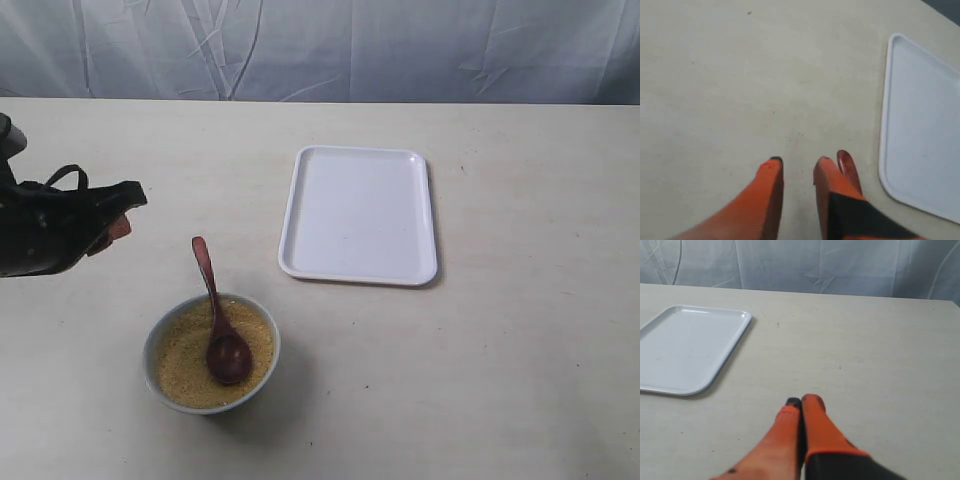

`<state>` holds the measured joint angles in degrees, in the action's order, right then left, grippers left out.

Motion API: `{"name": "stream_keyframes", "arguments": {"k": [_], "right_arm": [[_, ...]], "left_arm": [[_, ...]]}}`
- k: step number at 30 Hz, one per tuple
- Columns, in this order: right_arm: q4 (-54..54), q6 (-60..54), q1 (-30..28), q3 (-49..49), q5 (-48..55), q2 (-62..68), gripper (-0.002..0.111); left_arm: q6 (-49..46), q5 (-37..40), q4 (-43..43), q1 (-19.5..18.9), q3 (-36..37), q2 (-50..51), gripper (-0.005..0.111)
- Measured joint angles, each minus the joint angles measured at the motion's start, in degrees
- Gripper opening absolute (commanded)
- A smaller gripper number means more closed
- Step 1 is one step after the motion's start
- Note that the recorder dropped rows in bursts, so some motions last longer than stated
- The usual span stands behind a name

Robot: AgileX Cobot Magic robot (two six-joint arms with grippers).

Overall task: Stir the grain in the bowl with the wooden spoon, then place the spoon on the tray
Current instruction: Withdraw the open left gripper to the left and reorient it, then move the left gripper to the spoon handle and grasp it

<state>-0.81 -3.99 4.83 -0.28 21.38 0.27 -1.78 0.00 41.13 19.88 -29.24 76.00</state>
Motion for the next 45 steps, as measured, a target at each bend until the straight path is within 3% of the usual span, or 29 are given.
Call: {"name": "stream_keyframes", "arguments": {"k": [7,13,17,22,28,32,41,45], "right_arm": [[0.0,0.0,0.0,0.0,0.0,0.0,0.0],[0.0,0.0,0.0,0.0,0.0,0.0,0.0],[0.0,0.0,0.0,0.0,0.0,0.0,0.0],[0.0,0.0,0.0,0.0,0.0,0.0,0.0],[0.0,0.0,0.0,0.0,0.0,0.0,0.0],[0.0,0.0,0.0,0.0,0.0,0.0,0.0],[0.0,0.0,0.0,0.0,0.0,0.0,0.0],[0.0,0.0,0.0,0.0,0.0,0.0,0.0]], "left_arm": [[-11.91,0.47,3.08,-2.38,-0.26,-0.54,0.025],[-11.08,-7.61,-1.11,-2.51,2.01,-1.58,0.017],[0.81,-11.14,-9.6,-2.65,6.52,-2.72,0.008],[23.84,-17.48,-26.6,-2.65,12.38,-4.88,0.008],[49.68,-30.54,-46.45,-2.65,16.93,-5.3,0.008],[54.3,-33.51,-48.55,-2.65,17.49,-5.3,0.008],[57.66,-34.18,-43.43,-4.02,17.49,-0.46,0.008],[61.85,-35.23,-51.16,-6.19,16.6,3.69,0.008]]}}
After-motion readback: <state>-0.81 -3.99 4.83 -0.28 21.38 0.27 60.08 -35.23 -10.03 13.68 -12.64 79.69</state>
